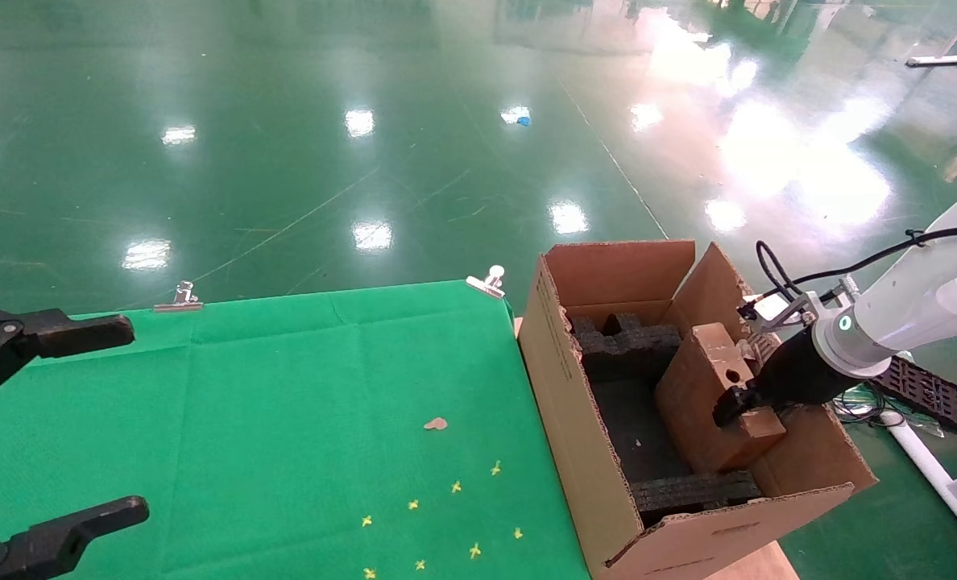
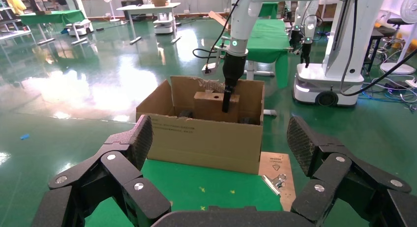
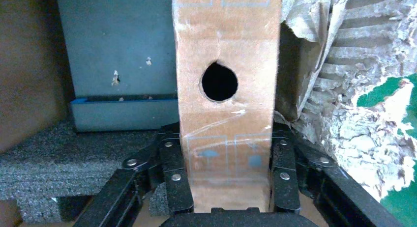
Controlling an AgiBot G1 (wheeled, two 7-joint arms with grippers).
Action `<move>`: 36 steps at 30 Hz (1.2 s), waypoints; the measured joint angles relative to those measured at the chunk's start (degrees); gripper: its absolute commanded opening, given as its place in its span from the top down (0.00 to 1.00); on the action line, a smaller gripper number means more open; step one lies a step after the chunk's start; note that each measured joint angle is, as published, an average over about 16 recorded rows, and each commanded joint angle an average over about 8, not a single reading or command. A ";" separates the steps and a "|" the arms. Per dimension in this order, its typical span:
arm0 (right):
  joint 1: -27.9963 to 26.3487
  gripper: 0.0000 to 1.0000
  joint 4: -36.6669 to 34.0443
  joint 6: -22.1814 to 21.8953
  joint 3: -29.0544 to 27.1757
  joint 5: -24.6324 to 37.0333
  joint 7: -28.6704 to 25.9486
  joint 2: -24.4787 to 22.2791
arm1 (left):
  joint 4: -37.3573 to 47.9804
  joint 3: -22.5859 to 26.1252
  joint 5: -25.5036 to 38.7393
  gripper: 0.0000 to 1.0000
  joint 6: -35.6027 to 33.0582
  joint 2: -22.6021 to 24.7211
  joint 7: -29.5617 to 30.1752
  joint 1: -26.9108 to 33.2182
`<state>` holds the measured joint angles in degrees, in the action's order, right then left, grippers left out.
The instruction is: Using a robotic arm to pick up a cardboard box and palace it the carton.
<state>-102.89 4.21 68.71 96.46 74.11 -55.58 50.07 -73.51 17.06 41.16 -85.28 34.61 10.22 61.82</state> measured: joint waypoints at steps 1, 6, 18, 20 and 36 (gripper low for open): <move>-0.06 0.00 -0.15 0.05 0.03 0.05 0.05 0.13 | 0.00 0.00 0.00 0.00 0.00 0.00 0.00 0.00; -1.00 0.00 -0.52 0.46 0.04 0.10 0.76 0.59 | 0.00 0.02 -0.01 0.00 0.01 -0.01 -0.01 0.00; -11.80 0.00 2.61 2.43 -2.23 -2.45 8.12 -1.13 | 0.00 0.06 -0.04 0.00 0.02 -0.02 -0.03 0.01; -14.56 0.00 3.85 2.81 -2.77 -2.97 9.76 -1.77 | 0.00 0.06 -0.04 0.00 0.03 -0.03 -0.03 0.01; -25.20 0.00 15.71 3.01 -7.30 -6.00 14.89 -6.93 | 0.02 0.10 -0.08 0.00 0.05 -0.04 -0.06 0.02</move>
<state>-128.09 19.92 71.71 89.16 68.12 -40.69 43.14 -73.49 17.16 41.08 -85.23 34.57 10.16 61.84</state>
